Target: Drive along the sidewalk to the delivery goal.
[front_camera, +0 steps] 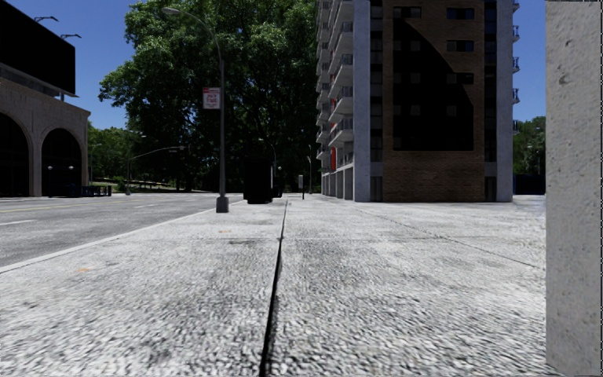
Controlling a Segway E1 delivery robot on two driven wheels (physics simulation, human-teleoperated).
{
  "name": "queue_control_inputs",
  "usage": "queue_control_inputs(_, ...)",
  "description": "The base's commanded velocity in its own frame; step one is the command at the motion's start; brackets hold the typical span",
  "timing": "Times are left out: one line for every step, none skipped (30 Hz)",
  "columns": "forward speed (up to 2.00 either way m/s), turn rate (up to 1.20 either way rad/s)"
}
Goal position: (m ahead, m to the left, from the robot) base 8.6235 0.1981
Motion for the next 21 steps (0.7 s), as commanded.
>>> queue_control_inputs(2.0,0.0)
queue_control_inputs(2.0,0.0)
queue_control_inputs(2.0,0.0)
queue_control_inputs(2.0,0.0)
queue_control_inputs(2.0,0.0)
queue_control_inputs(2.0,0.0)
queue_control_inputs(2.0,0.0)
queue_control_inputs(2.0,0.06)
queue_control_inputs(2.0,0.13)
queue_control_inputs(2.0,0.15)
queue_control_inputs(2.0,0.16)
queue_control_inputs(2.0,0.16)
queue_control_inputs(2.0,0.16)
queue_control_inputs(2.0,0.17)
queue_control_inputs(2.0,0.17)
queue_control_inputs(2.0,0.17)
queue_control_inputs(2.0,0.17)
queue_control_inputs(2.0,0.17)
queue_control_inputs(2.0,0.17)
queue_control_inputs(2.0,0.17)
queue_control_inputs(2.0,0.17)
